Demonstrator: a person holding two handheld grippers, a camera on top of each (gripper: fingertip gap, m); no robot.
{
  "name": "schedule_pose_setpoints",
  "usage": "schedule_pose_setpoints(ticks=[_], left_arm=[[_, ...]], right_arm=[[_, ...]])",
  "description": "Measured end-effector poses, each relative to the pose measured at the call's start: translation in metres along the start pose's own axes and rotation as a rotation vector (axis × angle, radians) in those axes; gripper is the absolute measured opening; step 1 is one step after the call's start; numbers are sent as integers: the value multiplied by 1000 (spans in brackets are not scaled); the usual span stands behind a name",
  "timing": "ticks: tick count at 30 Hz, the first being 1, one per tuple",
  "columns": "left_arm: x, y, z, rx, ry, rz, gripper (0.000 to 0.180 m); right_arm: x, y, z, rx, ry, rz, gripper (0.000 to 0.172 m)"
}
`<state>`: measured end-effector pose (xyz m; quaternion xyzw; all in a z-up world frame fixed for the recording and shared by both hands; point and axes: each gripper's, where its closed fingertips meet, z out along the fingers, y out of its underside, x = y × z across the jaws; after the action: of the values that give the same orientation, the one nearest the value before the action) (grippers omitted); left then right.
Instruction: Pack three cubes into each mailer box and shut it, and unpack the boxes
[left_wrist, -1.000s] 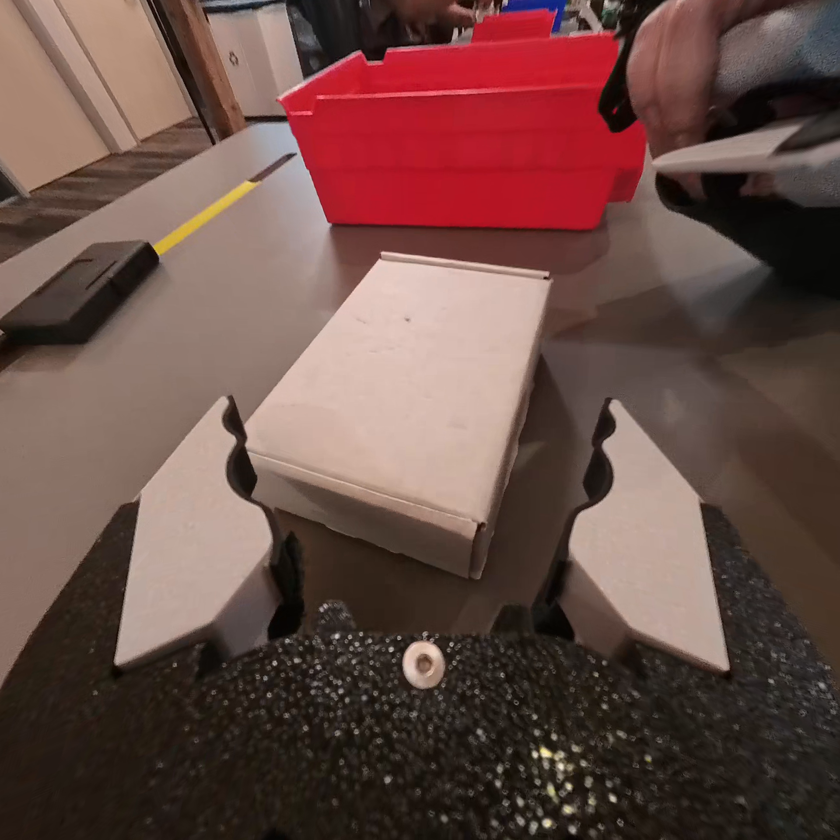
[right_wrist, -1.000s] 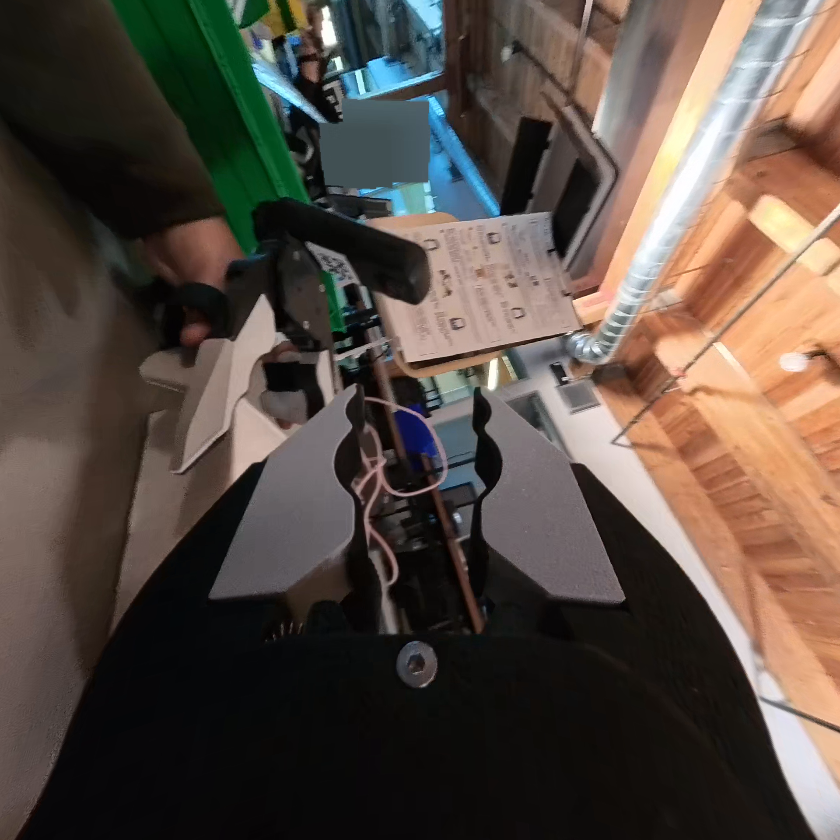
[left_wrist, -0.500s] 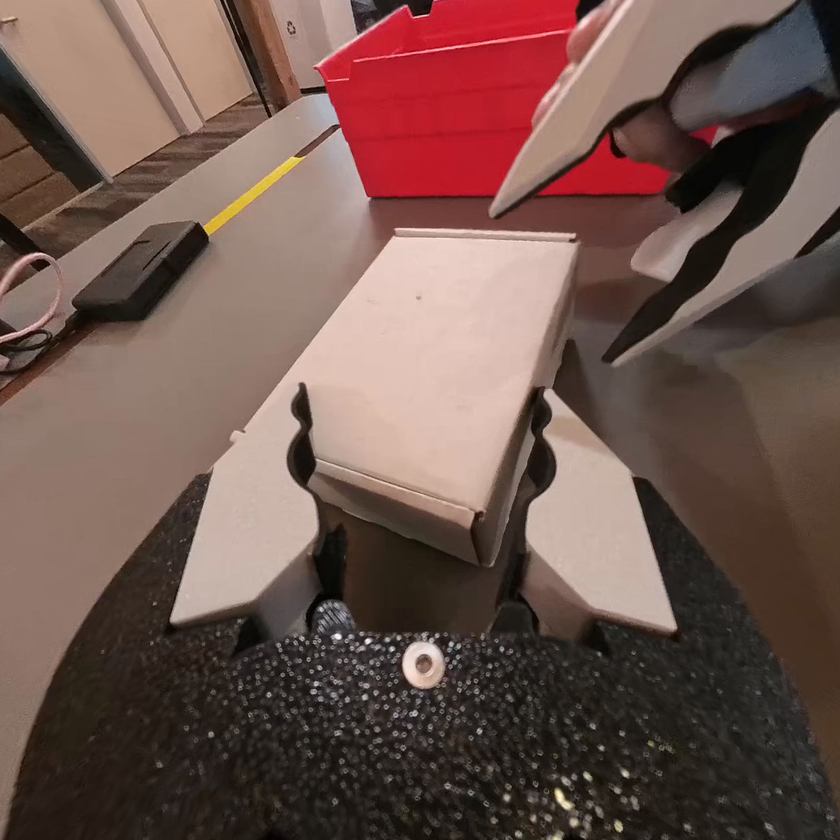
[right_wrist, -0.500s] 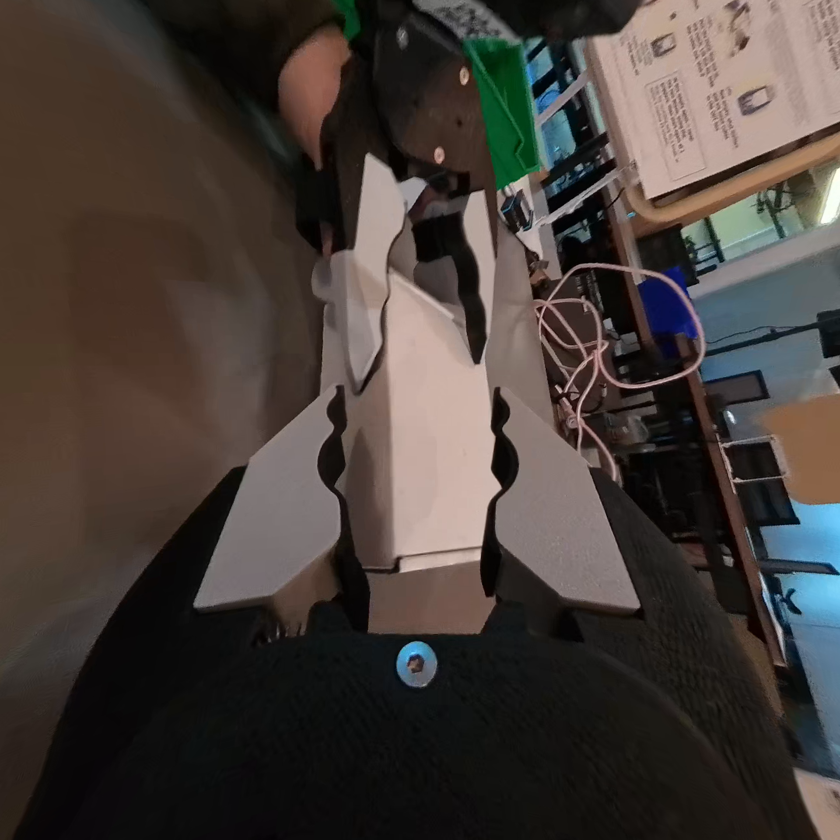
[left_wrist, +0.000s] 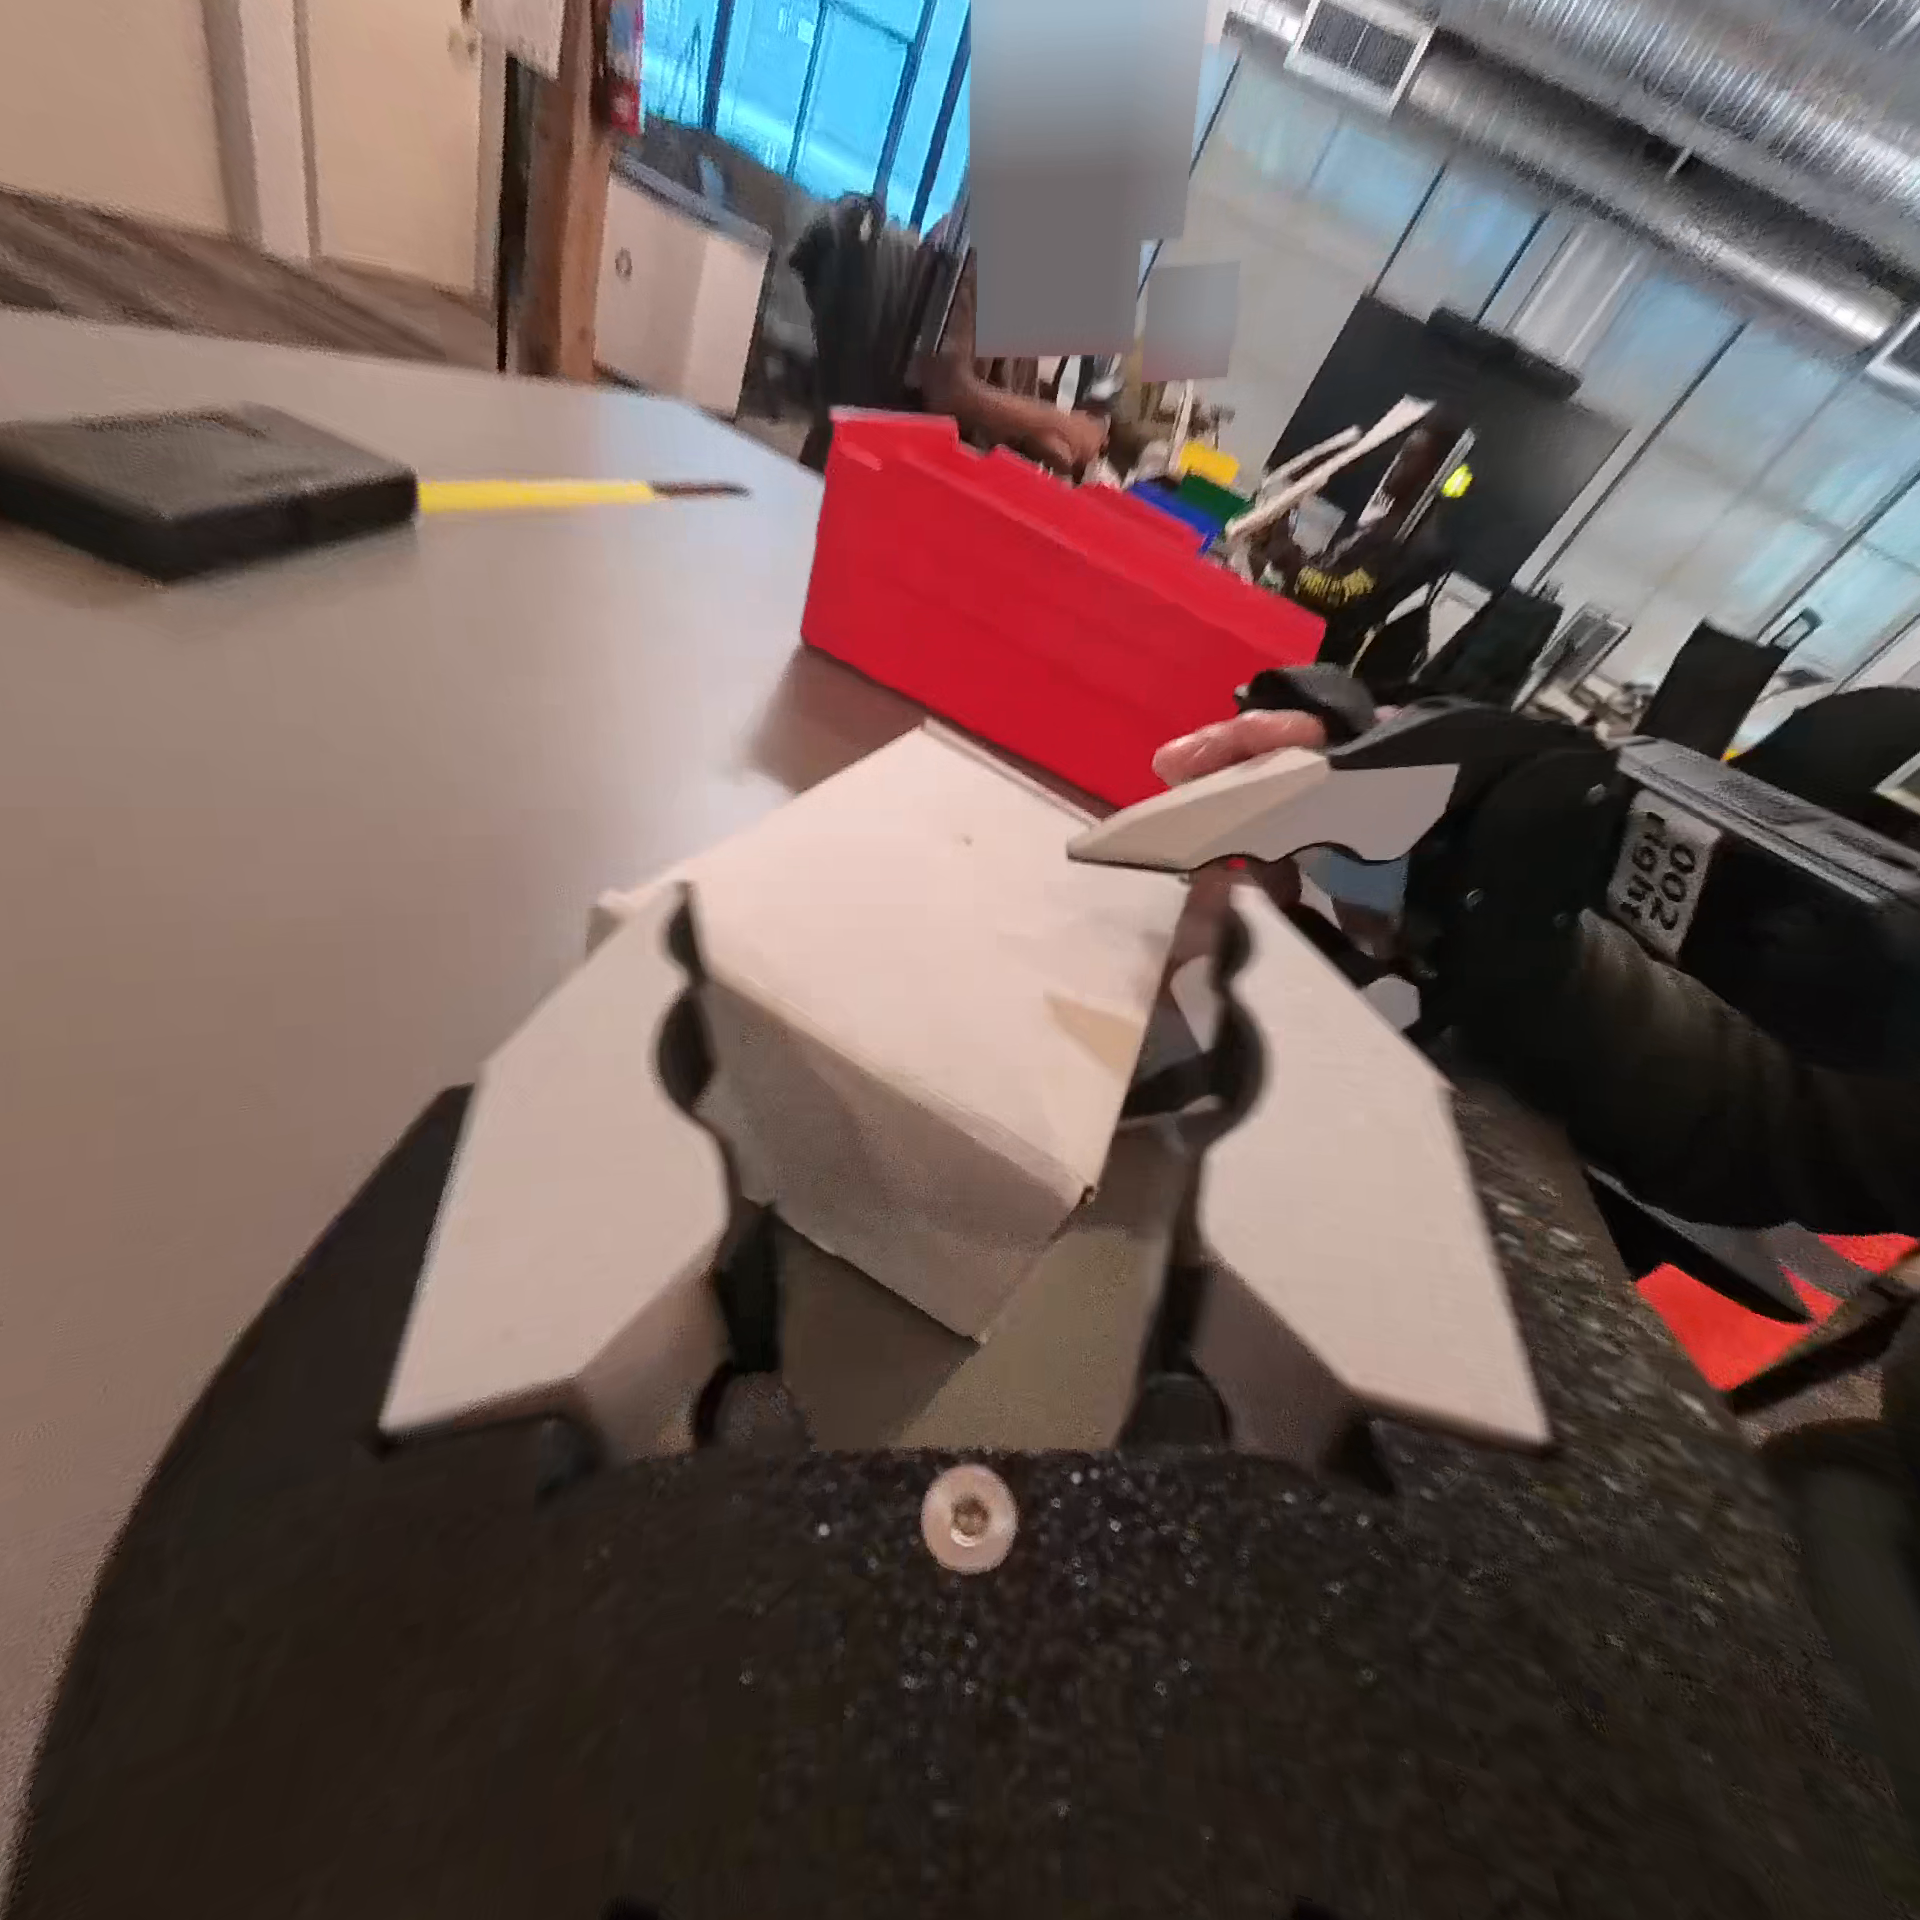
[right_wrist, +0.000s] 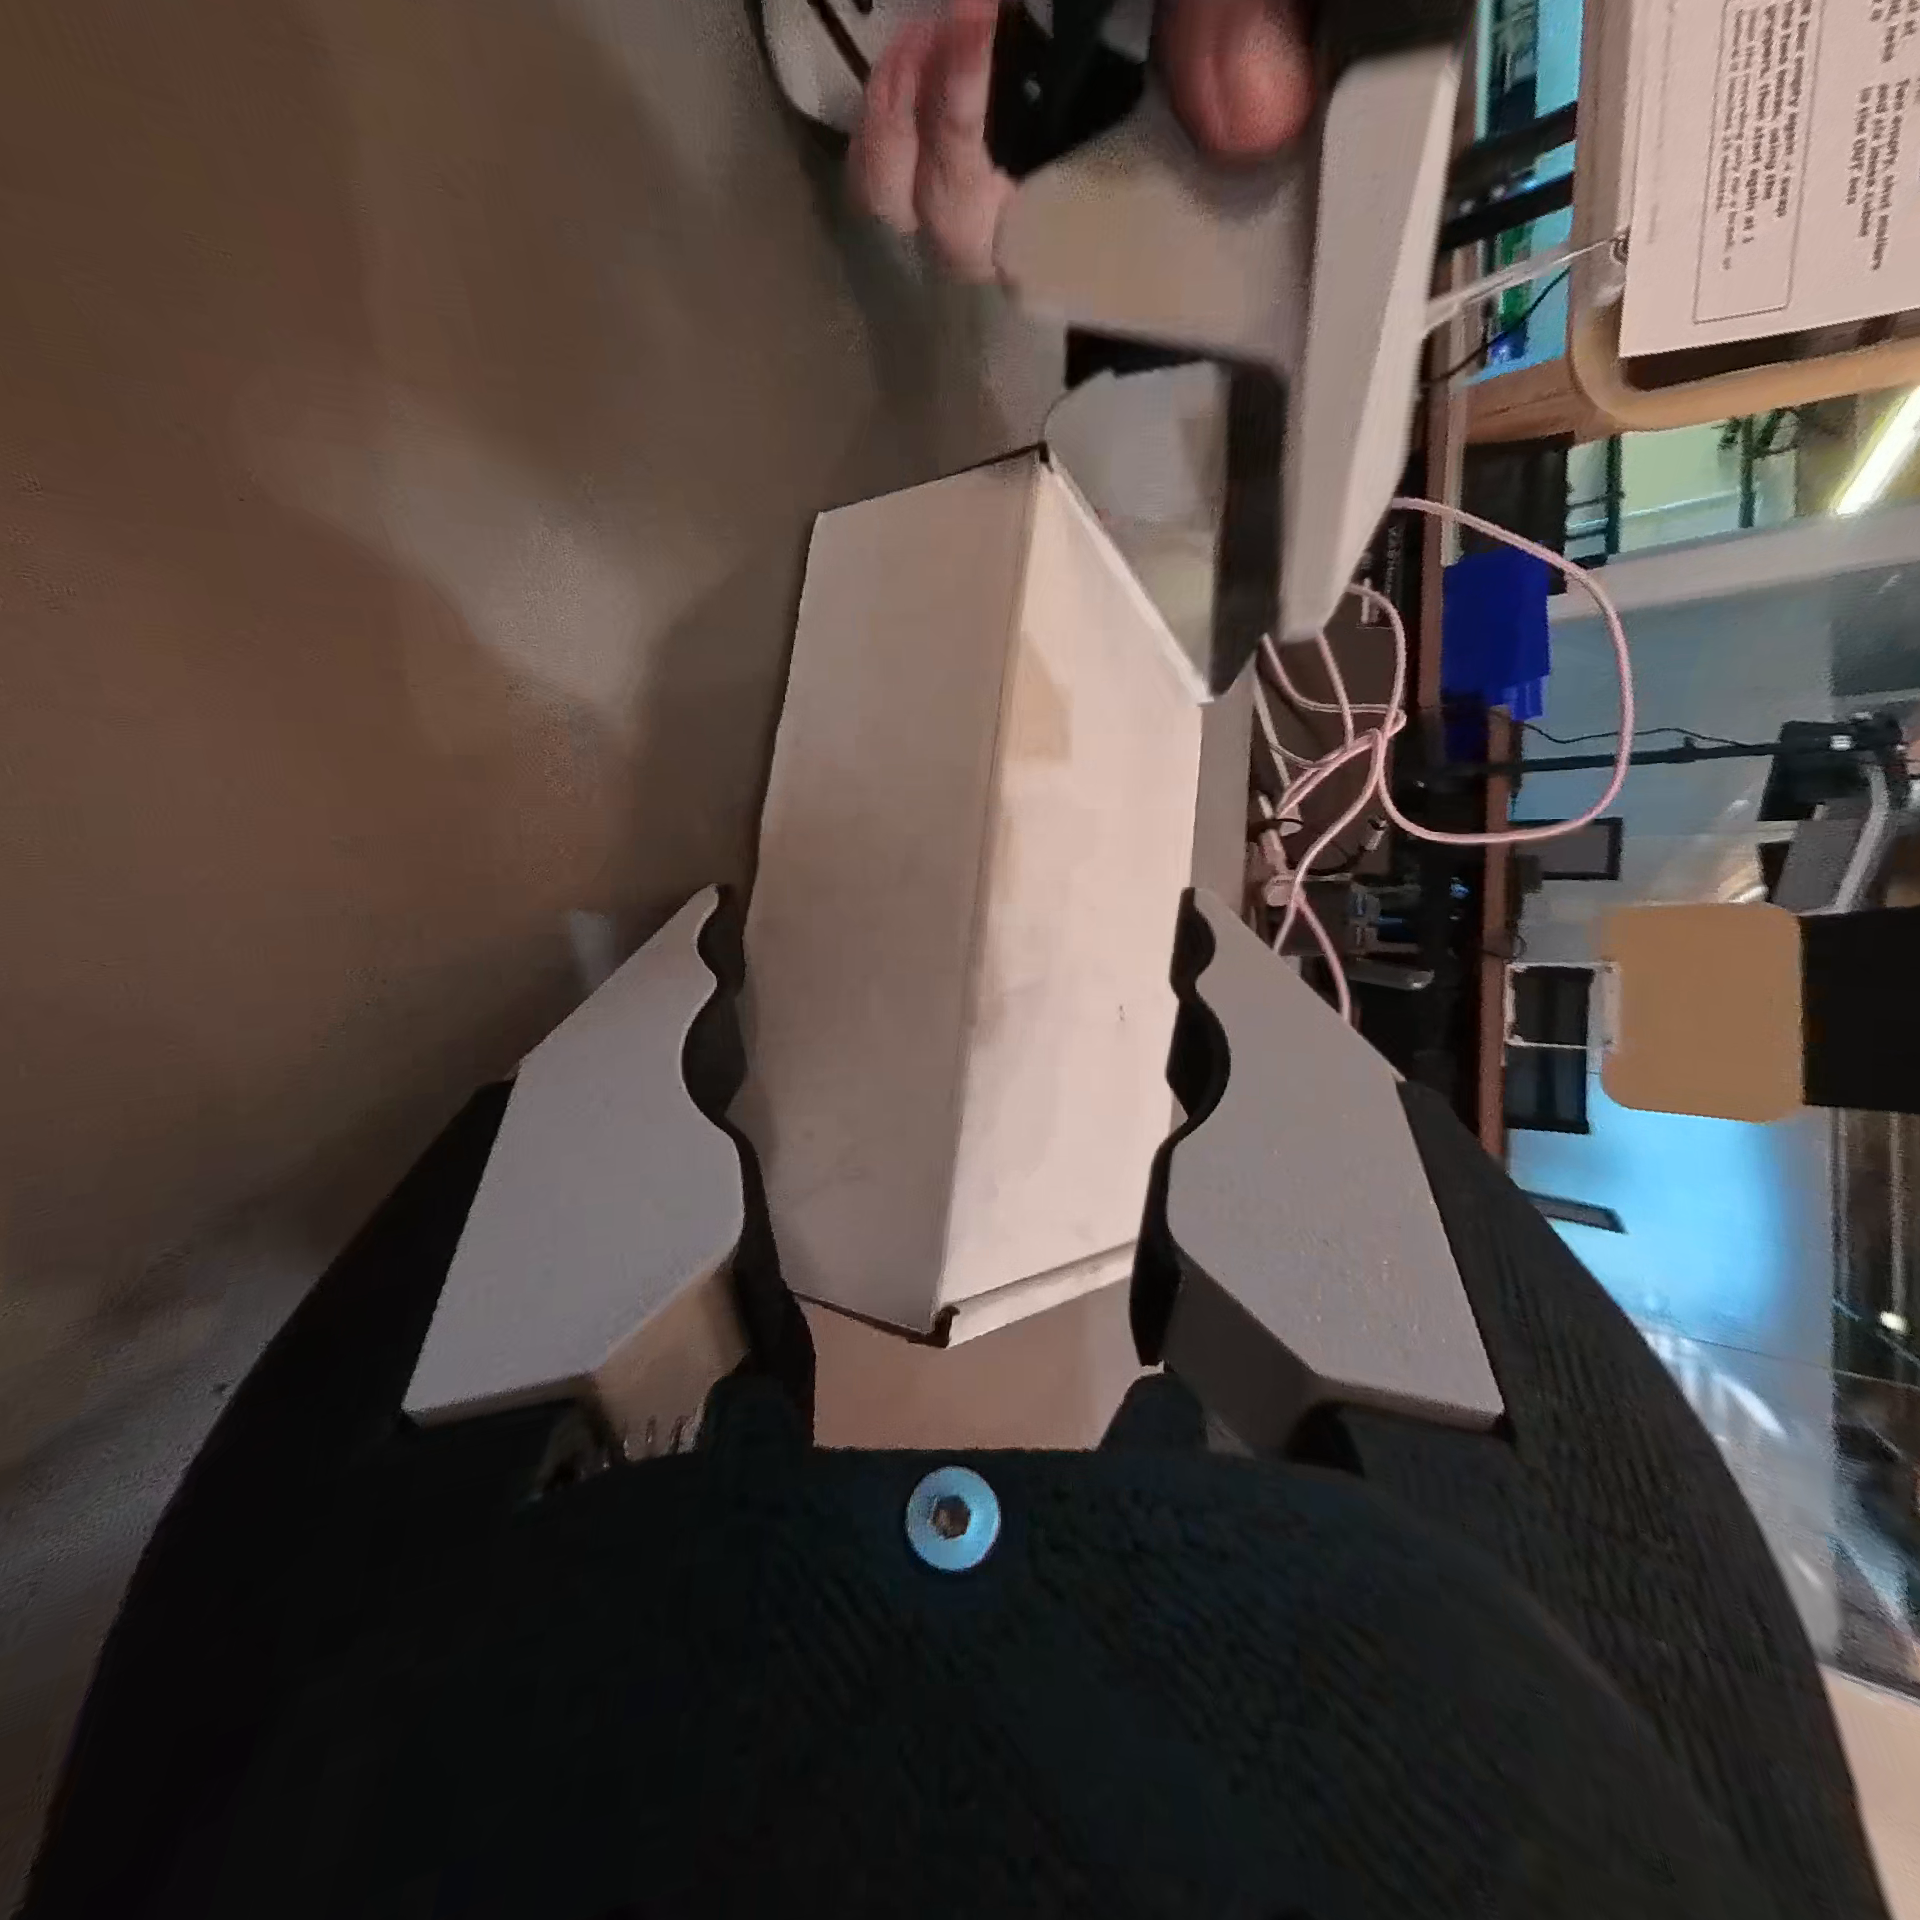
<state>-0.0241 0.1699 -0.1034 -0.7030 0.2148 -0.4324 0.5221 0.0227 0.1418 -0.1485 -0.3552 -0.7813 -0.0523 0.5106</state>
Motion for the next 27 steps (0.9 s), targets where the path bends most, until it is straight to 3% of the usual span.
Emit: schedule_pose_setpoints(ticks=[3, 6, 12, 13, 15, 18, 22, 27], left_arm=[[-11, -2, -5, -40, -69, 166, 158], [-27, 18, -1, -227, -150, 339, 159], [-21, 56, 18, -475, 5, 377, 158], [-19, 60, 18, -501, 19, 381, 150], [-21, 60, 18, -501, 2, 401, 138], [-17, 61, 17, -503, 26, 373, 138], [-15, 50, 20, -432, 33, 179, 138], [-7, 46, 17, -385, 81, 95, 138]], right_arm=[[-2, 0, -1, 26, -42, 73, 84], [-4, 0, 0, 47, -81, 150, 85], [-9, -2, -1, 82, -137, 223, 85], [-9, -2, -1, 84, -138, 227, 85], [-8, -2, 0, 89, -132, 225, 85], [-6, -2, 0, 85, -100, 180, 84], [-4, -2, 0, 63, -71, 123, 84], [7, 21, 5, -94, 33, -6, 73]])
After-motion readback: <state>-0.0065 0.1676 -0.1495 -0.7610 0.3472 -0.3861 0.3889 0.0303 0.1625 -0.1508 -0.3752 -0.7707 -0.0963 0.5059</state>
